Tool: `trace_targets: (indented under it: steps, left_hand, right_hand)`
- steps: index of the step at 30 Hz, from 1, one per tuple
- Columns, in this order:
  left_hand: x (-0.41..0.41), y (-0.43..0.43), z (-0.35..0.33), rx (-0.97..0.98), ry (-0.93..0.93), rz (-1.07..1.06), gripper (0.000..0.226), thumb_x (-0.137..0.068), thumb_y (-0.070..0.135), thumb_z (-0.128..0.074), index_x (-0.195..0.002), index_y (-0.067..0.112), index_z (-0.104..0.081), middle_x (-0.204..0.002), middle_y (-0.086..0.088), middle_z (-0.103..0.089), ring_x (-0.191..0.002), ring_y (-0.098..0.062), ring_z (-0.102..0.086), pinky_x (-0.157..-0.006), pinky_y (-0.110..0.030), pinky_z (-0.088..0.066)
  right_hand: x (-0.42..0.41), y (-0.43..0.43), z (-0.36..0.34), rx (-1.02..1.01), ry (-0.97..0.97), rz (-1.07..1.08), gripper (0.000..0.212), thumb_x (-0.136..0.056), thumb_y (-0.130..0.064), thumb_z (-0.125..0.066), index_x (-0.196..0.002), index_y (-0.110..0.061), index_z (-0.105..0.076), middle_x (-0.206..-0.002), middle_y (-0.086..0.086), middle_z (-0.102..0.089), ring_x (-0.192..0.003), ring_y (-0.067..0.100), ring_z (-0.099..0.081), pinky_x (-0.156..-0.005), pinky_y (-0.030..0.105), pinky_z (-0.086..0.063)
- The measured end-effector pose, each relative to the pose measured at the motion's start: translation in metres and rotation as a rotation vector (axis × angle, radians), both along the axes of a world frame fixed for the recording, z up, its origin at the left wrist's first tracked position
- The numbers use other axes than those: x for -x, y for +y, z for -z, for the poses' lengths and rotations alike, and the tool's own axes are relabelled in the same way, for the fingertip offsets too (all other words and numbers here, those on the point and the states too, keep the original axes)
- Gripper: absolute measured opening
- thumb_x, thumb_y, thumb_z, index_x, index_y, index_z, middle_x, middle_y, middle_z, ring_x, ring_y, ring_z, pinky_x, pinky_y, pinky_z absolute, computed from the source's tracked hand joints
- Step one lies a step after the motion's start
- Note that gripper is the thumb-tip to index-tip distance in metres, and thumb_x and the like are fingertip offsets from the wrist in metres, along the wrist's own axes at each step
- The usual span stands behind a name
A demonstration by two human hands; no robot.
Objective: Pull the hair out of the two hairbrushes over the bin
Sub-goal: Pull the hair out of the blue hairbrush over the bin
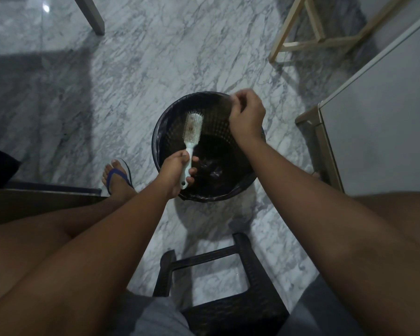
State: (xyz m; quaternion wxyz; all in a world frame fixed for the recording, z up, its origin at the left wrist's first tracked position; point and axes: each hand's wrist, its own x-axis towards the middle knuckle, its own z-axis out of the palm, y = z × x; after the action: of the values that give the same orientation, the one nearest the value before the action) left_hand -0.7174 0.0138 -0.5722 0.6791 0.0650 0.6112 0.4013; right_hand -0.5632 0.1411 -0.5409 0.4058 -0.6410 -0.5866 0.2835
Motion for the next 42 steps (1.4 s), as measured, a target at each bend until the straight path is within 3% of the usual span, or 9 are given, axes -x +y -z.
trace_targets:
  steps: [5,12,16,19,25,32,37,39,42]
  left_hand:
    - [0.001,0.000,-0.001,-0.030,-0.031,0.016,0.022,-0.103,0.018,-0.039,-0.113,0.015,-0.057,-0.091,-0.002,-0.059,-0.054,-0.011,-0.044,-0.042,-0.021,-0.032]
    - [-0.005,-0.001,-0.006,-0.007,-0.078,0.015,0.023,-0.103,0.020,-0.040,-0.118,0.021,-0.058,-0.098,-0.004,-0.062,-0.059,-0.014,-0.047,-0.041,-0.019,-0.032]
    - [-0.005,-0.001,-0.006,-0.016,-0.201,0.005,0.032,-0.101,0.019,-0.042,-0.130,0.022,-0.056,-0.091,-0.001,-0.063,-0.056,-0.011,-0.047,-0.041,-0.020,-0.034]
    - [-0.005,0.000,-0.006,-0.030,-0.252,-0.011,0.031,-0.101,0.017,-0.041,-0.127,0.021,-0.057,-0.090,-0.001,-0.061,-0.056,-0.010,-0.045,-0.042,-0.020,-0.035]
    - [-0.009,0.003,-0.008,-0.005,-0.352,-0.046,0.030,-0.101,0.016,-0.041,-0.128,0.012,-0.054,-0.096,-0.004,-0.061,-0.056,-0.010,-0.046,-0.041,-0.018,-0.036]
    - [-0.010,0.004,-0.006,0.021,-0.463,-0.138,0.027,-0.102,0.015,-0.040,-0.126,0.011,-0.051,-0.086,-0.003,-0.063,-0.054,-0.009,-0.044,-0.040,-0.017,-0.032]
    - [-0.004,0.001,-0.001,0.025,-0.406,-0.188,0.030,-0.102,0.018,-0.040,-0.130,0.011,-0.049,-0.082,-0.002,-0.065,-0.052,-0.009,-0.044,-0.039,-0.017,-0.032]
    - [-0.001,0.000,-0.001,0.016,-0.385,-0.184,0.032,-0.102,0.018,-0.041,-0.133,0.012,-0.050,-0.082,-0.002,-0.067,-0.053,-0.009,-0.045,-0.039,-0.018,-0.033]
    - [0.004,0.001,-0.002,-0.001,-0.376,-0.176,0.034,-0.102,0.018,-0.042,-0.134,0.015,-0.050,-0.083,-0.002,-0.069,-0.053,-0.009,-0.046,-0.039,-0.018,-0.034]
  right_hand:
    - [-0.011,-0.009,0.021,0.854,-0.660,-0.383,0.044,-0.094,-0.012,-0.055,-0.135,0.006,-0.049,-0.138,0.024,-0.050,-0.130,0.042,-0.047,-0.115,0.041,-0.034]
    - [0.011,-0.020,0.010,0.245,-0.239,-0.335,0.050,-0.090,-0.040,-0.065,-0.131,-0.011,-0.060,-0.120,0.014,-0.057,-0.102,0.023,-0.060,-0.094,0.031,-0.047]
    - [0.022,-0.024,0.004,0.264,-0.248,-0.474,0.061,-0.080,-0.040,-0.079,-0.131,-0.011,-0.063,-0.118,0.008,-0.050,-0.099,0.010,-0.050,-0.089,0.020,-0.045]
    - [0.024,-0.021,0.000,0.238,-0.266,-0.438,0.042,-0.082,-0.030,-0.079,-0.117,-0.008,-0.072,-0.103,0.001,-0.057,-0.090,0.006,-0.054,-0.082,0.016,-0.045]
    - [0.026,-0.016,0.001,0.238,-0.377,-0.437,0.014,-0.088,-0.024,-0.071,-0.090,-0.012,-0.078,-0.083,0.008,-0.074,-0.079,0.021,-0.069,-0.078,0.040,-0.058]
    - [0.023,-0.003,-0.016,0.209,-0.111,-0.306,0.014,-0.091,-0.022,-0.067,-0.091,-0.011,-0.075,-0.087,0.002,-0.075,-0.082,0.013,-0.068,-0.082,0.030,-0.055]
    - [0.014,0.010,-0.037,-0.055,0.058,-0.076,0.016,-0.095,-0.020,-0.059,-0.090,-0.008,-0.068,-0.085,0.000,-0.069,-0.082,0.013,-0.064,-0.075,0.025,-0.051]
    - [0.008,0.009,-0.032,0.001,0.035,-0.055,0.015,-0.097,-0.017,-0.055,-0.093,-0.006,-0.064,-0.088,0.001,-0.068,-0.083,0.015,-0.063,-0.075,0.026,-0.050]
    - [-0.011,0.005,-0.003,0.363,-0.251,-0.174,0.017,-0.095,-0.009,-0.053,-0.101,0.001,-0.065,-0.103,0.016,-0.068,-0.096,0.029,-0.064,-0.084,0.037,-0.052]
